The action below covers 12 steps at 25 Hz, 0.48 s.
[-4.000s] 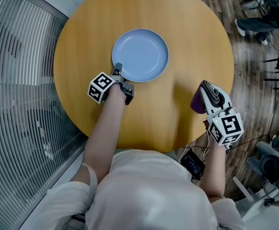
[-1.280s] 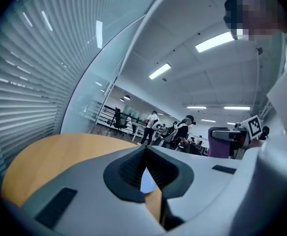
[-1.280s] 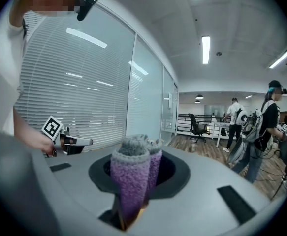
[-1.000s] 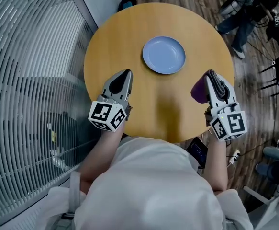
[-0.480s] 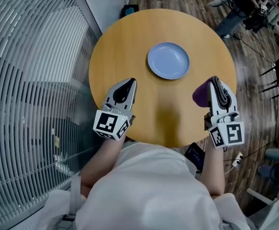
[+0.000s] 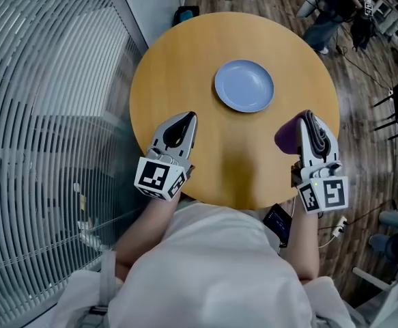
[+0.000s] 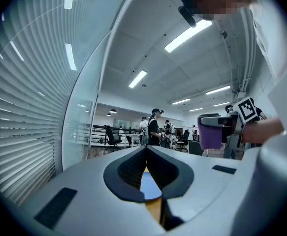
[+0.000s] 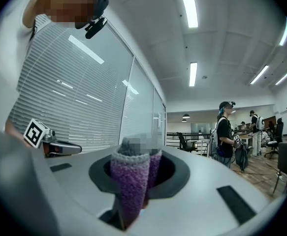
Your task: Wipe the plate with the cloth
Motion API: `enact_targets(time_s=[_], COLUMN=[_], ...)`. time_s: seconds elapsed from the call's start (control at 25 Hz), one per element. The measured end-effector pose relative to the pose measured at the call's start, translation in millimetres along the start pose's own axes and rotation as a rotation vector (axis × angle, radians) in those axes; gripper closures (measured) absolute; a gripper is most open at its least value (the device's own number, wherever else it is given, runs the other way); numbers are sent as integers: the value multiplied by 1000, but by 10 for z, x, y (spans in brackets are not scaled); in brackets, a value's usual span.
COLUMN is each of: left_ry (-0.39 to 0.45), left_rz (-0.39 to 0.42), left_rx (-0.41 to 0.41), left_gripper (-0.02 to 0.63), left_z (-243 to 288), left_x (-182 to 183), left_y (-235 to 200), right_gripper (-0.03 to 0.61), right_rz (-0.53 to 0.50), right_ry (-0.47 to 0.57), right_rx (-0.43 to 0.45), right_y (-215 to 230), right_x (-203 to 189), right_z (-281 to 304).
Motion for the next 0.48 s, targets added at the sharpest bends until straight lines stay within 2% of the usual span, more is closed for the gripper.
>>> enact_targets(time_s=[0.48], left_ry=[17], left_rz=[69], left_rx=[-35], left_gripper=[600], left_z=[73], left_x=[219], left_y=[131], right_gripper=[491], right_rz=[-16], right_ry=[3], right_rx=[-3], right_y=[38], right_x=[163], right_z=[-33])
Point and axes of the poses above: the fingertips, and each gripper's own axes: z forward along the fingers, y to its right, x out of its top, the point moved 3 cm from there along -z, backward along the fingers, and after that the axes turned 15 degrees about y, right-handed, at the moved point
